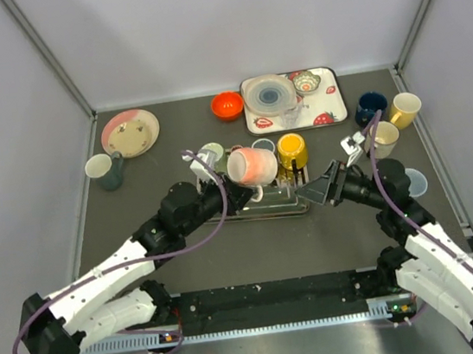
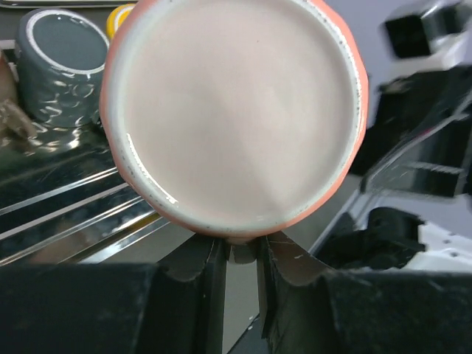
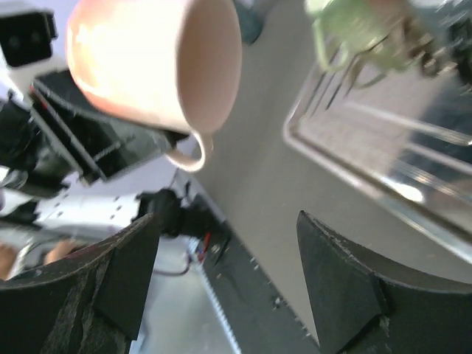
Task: Turn the mug right side up
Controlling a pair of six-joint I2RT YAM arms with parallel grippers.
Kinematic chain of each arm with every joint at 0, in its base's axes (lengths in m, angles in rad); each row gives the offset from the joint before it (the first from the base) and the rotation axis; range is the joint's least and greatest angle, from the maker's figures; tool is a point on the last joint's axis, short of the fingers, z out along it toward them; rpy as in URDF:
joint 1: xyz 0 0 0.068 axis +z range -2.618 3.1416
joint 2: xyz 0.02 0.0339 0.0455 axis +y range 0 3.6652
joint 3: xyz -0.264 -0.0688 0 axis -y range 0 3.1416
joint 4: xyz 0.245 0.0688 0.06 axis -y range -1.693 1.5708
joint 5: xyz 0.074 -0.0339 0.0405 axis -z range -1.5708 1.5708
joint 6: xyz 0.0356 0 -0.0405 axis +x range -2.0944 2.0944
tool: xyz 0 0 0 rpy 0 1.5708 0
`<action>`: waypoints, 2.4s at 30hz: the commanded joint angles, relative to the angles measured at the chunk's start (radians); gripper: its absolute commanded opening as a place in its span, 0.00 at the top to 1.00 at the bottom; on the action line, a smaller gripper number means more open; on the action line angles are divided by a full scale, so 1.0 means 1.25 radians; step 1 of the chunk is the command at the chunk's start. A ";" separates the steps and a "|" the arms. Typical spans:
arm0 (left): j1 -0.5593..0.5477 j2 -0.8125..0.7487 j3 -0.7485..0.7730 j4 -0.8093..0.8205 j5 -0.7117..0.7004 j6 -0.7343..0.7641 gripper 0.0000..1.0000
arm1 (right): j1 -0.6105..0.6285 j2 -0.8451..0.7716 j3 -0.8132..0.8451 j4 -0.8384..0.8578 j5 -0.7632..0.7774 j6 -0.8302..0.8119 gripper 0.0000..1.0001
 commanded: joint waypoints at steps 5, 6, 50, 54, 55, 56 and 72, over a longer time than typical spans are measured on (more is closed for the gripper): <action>0.125 -0.039 -0.147 0.554 0.266 -0.310 1.00 | 0.030 0.087 -0.073 0.422 -0.254 0.193 0.24; 0.126 -0.029 -0.153 0.582 0.273 -0.321 1.00 | 0.040 0.101 -0.057 0.408 -0.256 0.178 0.24; 0.114 0.085 -0.159 0.736 0.437 -0.388 1.00 | 0.201 0.388 0.059 0.798 -0.071 0.278 0.85; 0.114 0.076 -0.165 0.734 0.439 -0.380 1.00 | 0.201 0.387 0.070 0.785 -0.056 0.271 1.00; 0.114 0.071 -0.168 0.724 0.432 -0.377 1.00 | 0.200 0.387 0.073 0.775 -0.062 0.256 1.00; 0.114 0.069 -0.169 0.719 0.429 -0.372 1.00 | 0.201 0.382 0.084 0.736 -0.065 0.246 1.00; 0.153 -0.072 -0.155 0.472 0.239 -0.236 0.33 | 0.200 0.200 0.283 -0.026 0.125 -0.189 1.00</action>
